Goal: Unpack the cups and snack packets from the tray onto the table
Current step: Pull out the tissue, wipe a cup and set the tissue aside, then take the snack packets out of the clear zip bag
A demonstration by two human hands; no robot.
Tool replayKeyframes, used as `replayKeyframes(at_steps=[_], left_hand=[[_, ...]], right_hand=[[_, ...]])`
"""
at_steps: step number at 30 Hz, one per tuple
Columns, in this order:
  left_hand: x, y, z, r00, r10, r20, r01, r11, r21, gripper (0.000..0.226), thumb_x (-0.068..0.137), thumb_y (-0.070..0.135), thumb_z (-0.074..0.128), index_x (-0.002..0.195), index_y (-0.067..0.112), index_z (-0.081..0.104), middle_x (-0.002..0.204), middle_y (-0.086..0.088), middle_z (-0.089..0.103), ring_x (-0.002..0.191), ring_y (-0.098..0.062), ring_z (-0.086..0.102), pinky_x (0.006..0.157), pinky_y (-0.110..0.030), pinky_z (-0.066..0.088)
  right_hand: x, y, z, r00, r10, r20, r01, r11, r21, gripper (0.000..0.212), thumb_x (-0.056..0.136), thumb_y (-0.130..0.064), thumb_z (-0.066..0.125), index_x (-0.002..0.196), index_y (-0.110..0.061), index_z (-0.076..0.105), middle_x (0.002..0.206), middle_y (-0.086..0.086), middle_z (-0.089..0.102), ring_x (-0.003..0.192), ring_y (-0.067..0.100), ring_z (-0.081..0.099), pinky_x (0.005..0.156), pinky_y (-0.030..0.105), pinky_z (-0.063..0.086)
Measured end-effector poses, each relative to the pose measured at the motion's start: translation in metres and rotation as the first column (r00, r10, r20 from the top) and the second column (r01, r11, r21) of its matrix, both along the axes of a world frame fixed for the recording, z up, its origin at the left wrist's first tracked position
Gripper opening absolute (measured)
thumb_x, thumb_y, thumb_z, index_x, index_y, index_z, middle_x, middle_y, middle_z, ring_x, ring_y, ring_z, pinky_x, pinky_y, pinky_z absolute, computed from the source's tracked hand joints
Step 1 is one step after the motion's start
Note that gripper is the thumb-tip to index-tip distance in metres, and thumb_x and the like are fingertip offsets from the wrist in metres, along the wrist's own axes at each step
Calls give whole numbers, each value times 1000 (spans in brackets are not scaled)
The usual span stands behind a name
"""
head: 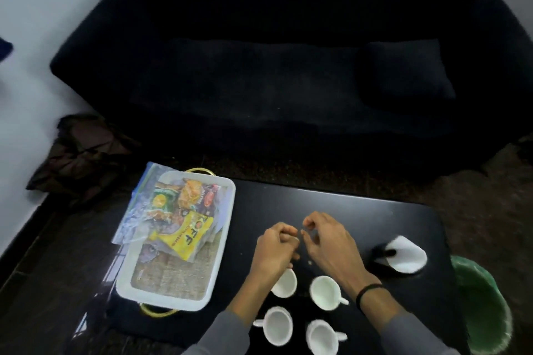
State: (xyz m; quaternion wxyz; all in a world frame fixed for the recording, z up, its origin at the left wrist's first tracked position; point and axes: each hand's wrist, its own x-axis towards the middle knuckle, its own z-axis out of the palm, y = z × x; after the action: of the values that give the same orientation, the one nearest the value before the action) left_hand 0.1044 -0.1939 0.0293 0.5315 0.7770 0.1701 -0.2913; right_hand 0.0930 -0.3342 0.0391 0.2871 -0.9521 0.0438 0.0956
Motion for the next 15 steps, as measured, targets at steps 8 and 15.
replayKeyframes(at_steps=[8, 15], left_hand=[[30, 109, -6, 992, 106, 68, -111, 991, 73, 23, 85, 0, 54, 91, 18, 65, 68, 1, 67, 62, -19, 66, 53, -31, 55], [56, 219, -24, 991, 126, 50, -131, 983, 130, 14, 93, 12, 61, 102, 20, 68, 95, 2, 72, 84, -25, 75, 79, -45, 60]], right_hand=[[47, 126, -7, 985, 163, -61, -161, 986, 36, 8, 93, -17, 57, 101, -17, 60, 105, 2, 66, 92, 27, 63, 72, 38, 52], [83, 230, -33, 963, 239, -123, -236, 971, 43, 9, 97, -22, 57, 105, -20, 60, 110, -4, 66, 88, 22, 64, 73, 35, 55]])
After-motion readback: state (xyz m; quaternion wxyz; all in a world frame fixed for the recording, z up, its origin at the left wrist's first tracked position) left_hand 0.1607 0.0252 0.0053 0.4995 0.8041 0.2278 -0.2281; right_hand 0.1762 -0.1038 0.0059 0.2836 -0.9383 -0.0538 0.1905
